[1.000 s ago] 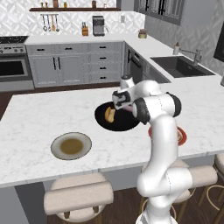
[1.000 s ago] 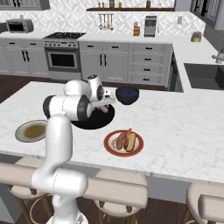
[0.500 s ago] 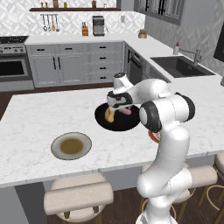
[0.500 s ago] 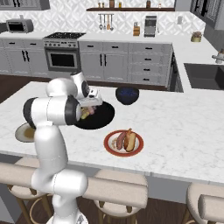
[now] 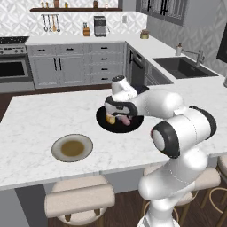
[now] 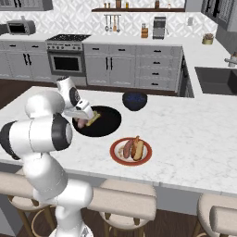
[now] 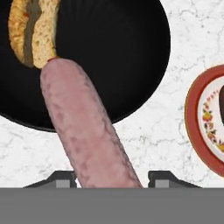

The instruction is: Place one bun and one sausage from the bowl on each plate.

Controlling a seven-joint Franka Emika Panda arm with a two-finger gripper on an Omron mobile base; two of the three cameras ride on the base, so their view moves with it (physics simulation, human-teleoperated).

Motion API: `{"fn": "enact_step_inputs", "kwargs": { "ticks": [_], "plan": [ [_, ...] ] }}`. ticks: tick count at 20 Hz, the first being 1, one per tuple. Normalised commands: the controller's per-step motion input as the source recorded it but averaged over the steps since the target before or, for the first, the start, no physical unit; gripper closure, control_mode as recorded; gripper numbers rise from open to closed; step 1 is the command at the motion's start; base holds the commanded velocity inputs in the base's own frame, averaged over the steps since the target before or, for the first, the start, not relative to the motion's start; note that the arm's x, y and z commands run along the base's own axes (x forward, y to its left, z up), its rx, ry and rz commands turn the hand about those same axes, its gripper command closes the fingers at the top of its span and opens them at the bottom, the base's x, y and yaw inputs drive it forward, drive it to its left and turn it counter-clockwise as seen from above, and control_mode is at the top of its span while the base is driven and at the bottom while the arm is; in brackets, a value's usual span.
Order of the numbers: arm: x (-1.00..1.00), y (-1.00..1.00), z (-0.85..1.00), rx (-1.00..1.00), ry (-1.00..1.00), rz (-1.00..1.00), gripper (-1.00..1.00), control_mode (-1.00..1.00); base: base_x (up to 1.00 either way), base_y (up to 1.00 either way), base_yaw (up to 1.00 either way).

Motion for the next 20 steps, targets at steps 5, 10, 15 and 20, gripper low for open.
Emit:
{"fn": "enact_step_inputs", "kwargs": {
  "ticks": [5,10,15,20],
  "plan": [
    [-0.71,0.33,0.35,0.17,0.0,-0.36,1.0,-1.0,0.0,0.0,0.0],
    [-0.38,0.57,0.13,0.17,0.0,-0.23,1.0,-1.0,0.0,0.0,0.0],
    [-0.34,0.6,0.0,0.11,0.02,-0.04,1.0,-1.0,0.0,0.0,0.0],
    [-0.01,0.79,0.0,0.01,0.0,0.0,1.0,-1.0,0.0,0.0,0.0]
  ]
}}
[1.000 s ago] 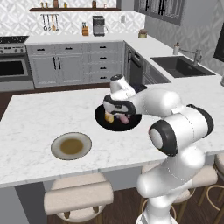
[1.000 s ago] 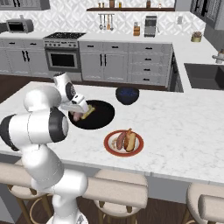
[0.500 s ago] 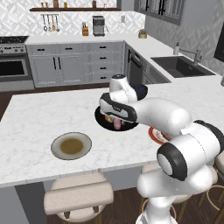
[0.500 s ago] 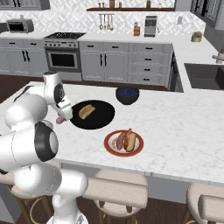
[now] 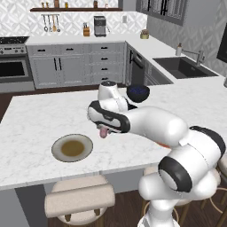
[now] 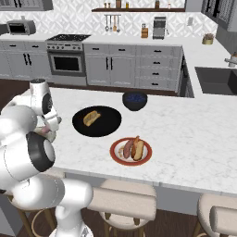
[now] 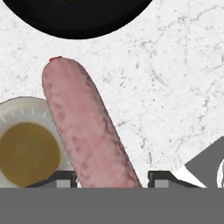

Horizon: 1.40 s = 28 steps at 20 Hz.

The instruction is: Place one bun and one sausage from the bowl on each plate.

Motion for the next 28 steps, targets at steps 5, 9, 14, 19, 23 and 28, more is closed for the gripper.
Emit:
{"fn": "enact_step_inputs", "kwargs": {
  "ticks": [5,9,14,19,23,28],
  "plan": [
    [0.24,0.54,-0.02,0.01,0.02,0.01,1.0,-1.0,0.0,0.0,0.0],
    [0.06,0.27,-0.26,0.0,0.0,0.04,1.0,-1.0,0.0,0.0,0.0],
    [0.06,0.14,-0.49,0.0,-0.02,0.01,1.0,-1.0,0.0,0.0,0.0],
    [0.22,0.07,-0.45,0.0,0.0,0.0,1.0,-1.0,0.0,0.0,0.0],
    [0.16,0.21,-0.21,0.0,0.0,0.0,1.0,-1.0,0.0,0.0,0.0],
    [0.0,0.26,-0.21,-0.02,-0.02,0.0,1.0,-1.0,0.0,0.0,0.0]
  ]
}}
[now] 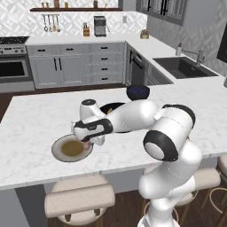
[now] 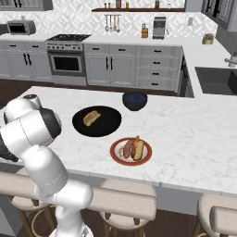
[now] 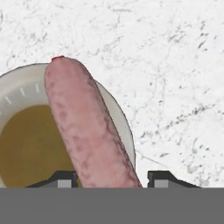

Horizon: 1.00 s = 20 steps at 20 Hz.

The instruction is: Place one bun and one sausage from the bowl on each plate.

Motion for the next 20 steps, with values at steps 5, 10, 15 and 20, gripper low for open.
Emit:
{"fn": "enact_step_inputs", "kwargs": {
  "ticks": [5,10,15,20],
  "plan": [
    [0.05,0.21,-0.23,-0.01,0.0,0.0,1.0,-1.0,0.0,0.0,0.0],
    [0.14,0.12,-0.04,0.0,0.0,0.0,1.0,-1.0,0.0,0.0,0.0],
    [0.15,0.0,-0.21,0.0,0.0,0.0,1.0,-1.0,0.0,0.0,0.0],
    [0.02,0.0,-0.31,-0.01,0.0,0.0,1.0,-1.0,0.0,0.0,0.0]
  ]
}}
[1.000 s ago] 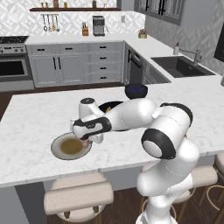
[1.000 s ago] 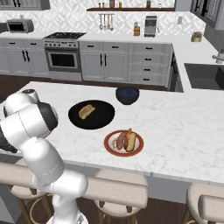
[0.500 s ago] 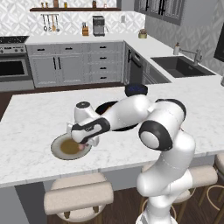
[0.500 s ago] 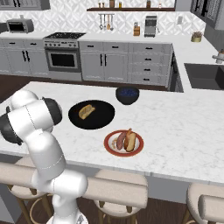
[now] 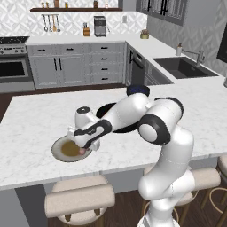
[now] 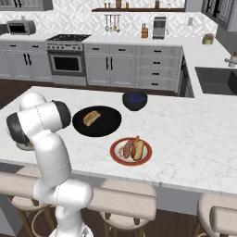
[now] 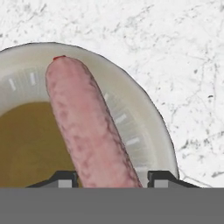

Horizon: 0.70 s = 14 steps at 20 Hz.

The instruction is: Place one bun and one sausage from the bowl on each plate.

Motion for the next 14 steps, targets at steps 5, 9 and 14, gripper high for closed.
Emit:
{"fn": "enact_step_inputs", "kwargs": {
  "ticks": [5,9,14],
  "plan": [
    [0.11,0.0,-0.04,0.0,0.0,0.0,1.0,-1.0,0.0,0.0,0.0],
    [0.13,0.0,0.0,0.0,0.0,0.0,1.0,-1.0,0.0,0.0,0.0],
    [0.0,0.0,0.0,0.0,0.0,0.0,-1.0,-1.0,0.0,0.0,0.0]
  ]
}}
